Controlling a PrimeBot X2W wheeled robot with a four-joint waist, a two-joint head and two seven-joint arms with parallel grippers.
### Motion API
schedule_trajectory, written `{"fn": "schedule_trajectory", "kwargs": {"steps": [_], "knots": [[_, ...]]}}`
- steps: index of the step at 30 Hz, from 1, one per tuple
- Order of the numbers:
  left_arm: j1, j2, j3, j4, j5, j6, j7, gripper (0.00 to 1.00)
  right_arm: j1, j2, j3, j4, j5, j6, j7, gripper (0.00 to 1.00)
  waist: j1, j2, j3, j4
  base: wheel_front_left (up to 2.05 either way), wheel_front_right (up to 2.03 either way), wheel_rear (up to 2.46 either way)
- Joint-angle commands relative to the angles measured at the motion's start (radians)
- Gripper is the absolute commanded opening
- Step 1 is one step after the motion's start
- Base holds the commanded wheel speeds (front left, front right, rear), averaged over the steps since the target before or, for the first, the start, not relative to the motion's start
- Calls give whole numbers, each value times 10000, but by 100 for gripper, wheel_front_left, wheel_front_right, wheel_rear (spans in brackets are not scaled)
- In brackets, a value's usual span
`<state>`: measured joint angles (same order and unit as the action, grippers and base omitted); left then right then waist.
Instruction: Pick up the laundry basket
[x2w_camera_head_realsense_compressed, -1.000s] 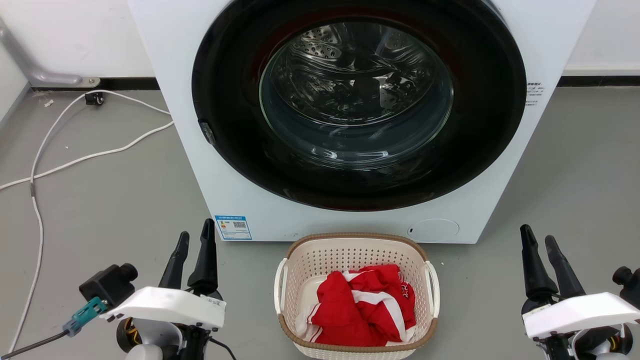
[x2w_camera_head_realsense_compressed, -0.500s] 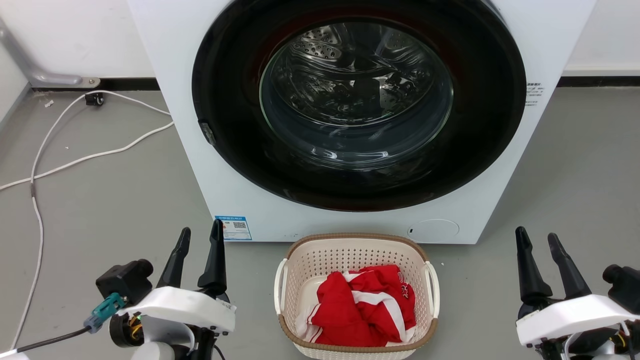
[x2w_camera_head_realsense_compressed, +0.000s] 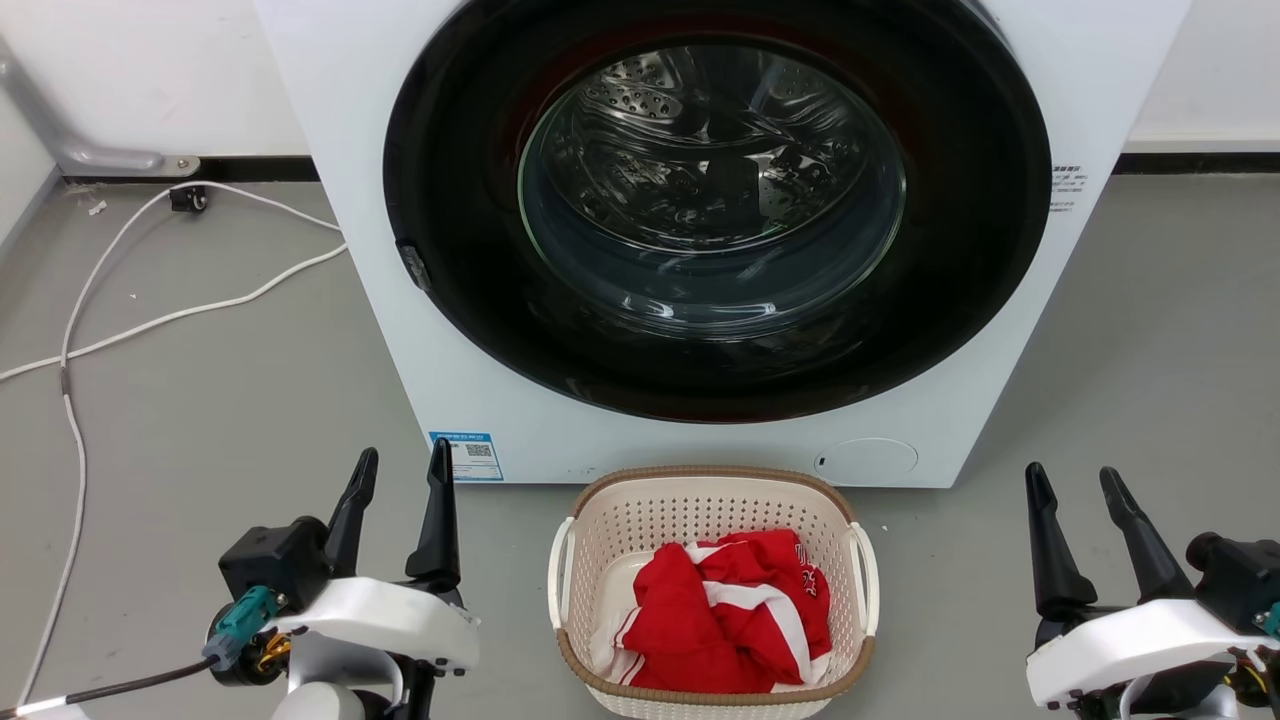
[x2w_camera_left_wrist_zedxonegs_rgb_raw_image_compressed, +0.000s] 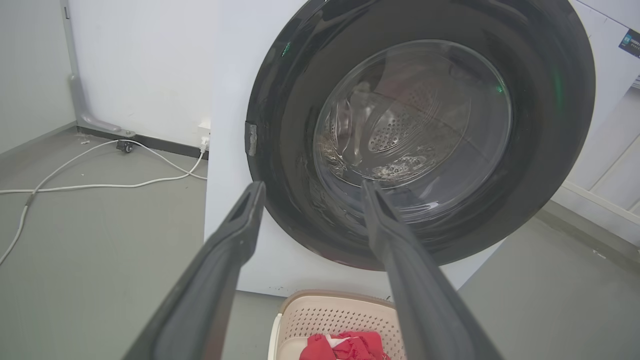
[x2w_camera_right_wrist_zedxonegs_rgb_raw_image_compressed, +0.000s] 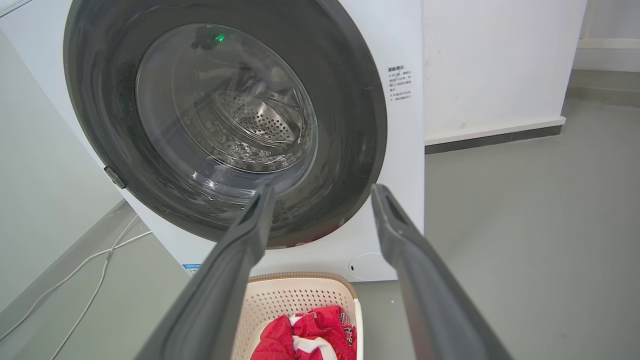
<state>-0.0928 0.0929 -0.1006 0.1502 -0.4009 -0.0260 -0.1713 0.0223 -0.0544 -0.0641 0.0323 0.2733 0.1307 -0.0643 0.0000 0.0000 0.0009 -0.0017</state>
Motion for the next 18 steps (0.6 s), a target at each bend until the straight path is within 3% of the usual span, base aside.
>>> {"fn": "schedule_trajectory", "kwargs": {"steps": [1,18], "knots": [[-216,102,-57,-108,272,37,-83,100,3,25,15,-162,-258,0,-23,100,0,0,3,-1,0,0,0],[-175,224,-202,-36,1644,352,-437,100,209,38,94,-349,-1819,-1,-12,100,0,0,-10,24,0,0,0]]}}
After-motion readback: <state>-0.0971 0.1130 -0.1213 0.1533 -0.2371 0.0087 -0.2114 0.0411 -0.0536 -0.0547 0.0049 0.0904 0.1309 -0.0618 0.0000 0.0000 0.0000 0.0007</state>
